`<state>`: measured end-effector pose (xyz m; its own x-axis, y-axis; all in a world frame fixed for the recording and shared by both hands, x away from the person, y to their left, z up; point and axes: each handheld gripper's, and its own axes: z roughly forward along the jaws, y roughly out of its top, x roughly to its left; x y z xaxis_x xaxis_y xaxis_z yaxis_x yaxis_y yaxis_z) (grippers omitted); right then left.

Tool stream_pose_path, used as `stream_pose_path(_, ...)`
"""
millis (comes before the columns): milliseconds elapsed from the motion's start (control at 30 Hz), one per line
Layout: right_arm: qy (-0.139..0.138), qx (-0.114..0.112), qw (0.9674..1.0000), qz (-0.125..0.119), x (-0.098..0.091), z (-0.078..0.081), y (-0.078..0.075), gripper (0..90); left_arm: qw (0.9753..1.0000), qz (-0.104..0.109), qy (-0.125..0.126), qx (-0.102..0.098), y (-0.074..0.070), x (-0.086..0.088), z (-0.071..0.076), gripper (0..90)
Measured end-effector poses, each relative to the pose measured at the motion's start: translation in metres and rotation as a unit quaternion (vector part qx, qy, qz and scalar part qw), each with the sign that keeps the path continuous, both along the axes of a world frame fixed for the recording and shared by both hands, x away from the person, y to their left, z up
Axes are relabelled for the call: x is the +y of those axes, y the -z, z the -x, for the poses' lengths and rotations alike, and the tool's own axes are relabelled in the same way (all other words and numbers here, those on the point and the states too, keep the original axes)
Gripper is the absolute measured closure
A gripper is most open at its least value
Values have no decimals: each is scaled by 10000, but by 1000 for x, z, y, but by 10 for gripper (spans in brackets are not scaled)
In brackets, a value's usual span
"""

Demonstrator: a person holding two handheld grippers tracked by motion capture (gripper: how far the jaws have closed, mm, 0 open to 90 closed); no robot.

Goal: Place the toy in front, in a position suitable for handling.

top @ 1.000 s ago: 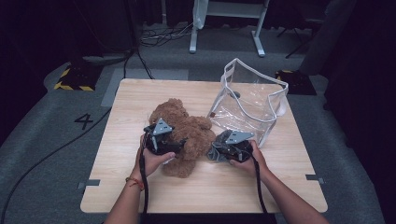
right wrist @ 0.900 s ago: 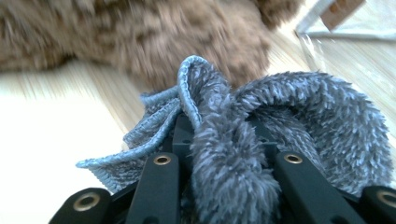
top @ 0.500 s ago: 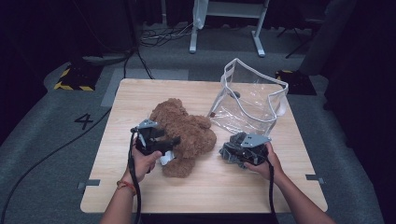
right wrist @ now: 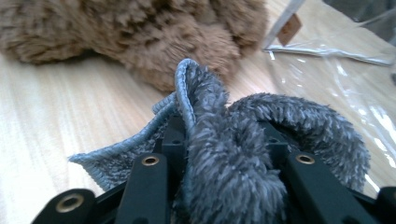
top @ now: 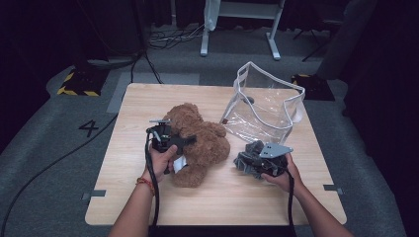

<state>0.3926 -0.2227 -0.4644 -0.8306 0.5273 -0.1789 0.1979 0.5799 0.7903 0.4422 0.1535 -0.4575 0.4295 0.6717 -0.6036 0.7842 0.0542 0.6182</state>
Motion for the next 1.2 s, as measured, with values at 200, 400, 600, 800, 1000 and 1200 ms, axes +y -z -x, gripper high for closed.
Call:
stream_pose_path(200,-130,123,9998,-43,0,-1,3,591,9963,-309,762,-259,5,-12,-1,157)
stream_pose_path(400,-183,167,9997,-78,-3,-1,3,578,9869,-843,1042,-899,0,-24,5,480)
stream_pose_path(600,-170,177,9996,-103,-13,2,0,565,9788,-946,911,-1571,-12,-19,20,786)
stream_pose_path(800,51,182,9997,-147,-27,0,-7,495,9882,-578,611,-1278,-5,-9,21,569)
stream_pose_path(1000,12,193,9994,-293,-24,-3,-18,355,9886,-722,774,-1072,-8,-7,25,169)
stream_pose_path(1200,-241,50,9997,97,-4,3,-27,259,9809,-922,1200,-1222,-9,-7,28,154)
